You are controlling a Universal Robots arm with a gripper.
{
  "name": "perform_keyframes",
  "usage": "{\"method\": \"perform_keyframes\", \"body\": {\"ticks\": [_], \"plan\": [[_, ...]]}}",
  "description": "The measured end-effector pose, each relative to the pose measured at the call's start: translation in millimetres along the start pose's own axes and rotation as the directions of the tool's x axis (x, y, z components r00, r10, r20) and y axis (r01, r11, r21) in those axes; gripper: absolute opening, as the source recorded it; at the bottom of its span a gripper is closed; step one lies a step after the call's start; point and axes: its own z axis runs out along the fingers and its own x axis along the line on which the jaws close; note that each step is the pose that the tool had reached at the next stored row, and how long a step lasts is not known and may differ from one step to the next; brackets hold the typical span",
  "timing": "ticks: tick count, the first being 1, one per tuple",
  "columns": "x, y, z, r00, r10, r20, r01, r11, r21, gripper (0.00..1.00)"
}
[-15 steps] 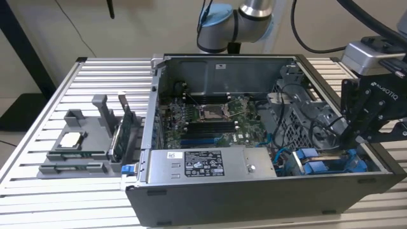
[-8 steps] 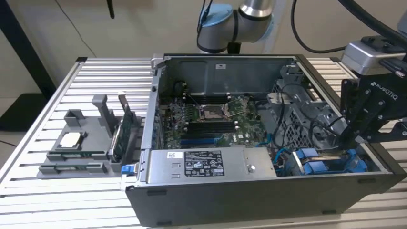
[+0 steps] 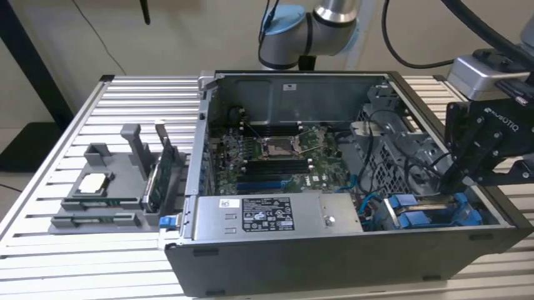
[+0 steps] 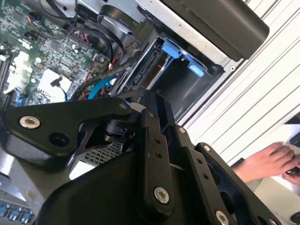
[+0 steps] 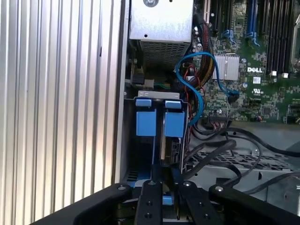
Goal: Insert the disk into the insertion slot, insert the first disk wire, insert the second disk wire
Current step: 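Insert the first disk wire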
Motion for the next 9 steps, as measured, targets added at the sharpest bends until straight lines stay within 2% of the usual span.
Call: {"method": "perform_keyframes", "body": {"ticks": [2, 4, 6, 9], "plan": [[0.0, 0.0, 1.3, 0.9998, -0.001, 0.0212, 0.001, 1.0, 0.0009, 0.19], [0.1, -0.1, 3.0, 0.9994, -0.001, 0.034, 0.001, 1.0, 0.0015, 0.19], [0.6, -0.1, 5.6, 0.9992, -0.001, 0.04, 0.001, 1.0, 0.002, 0.19], [1.1, -0.2, 9.5, 0.999, -0.003, 0.0435, 0.003, 1.0, 0.0062, 0.19]]}}
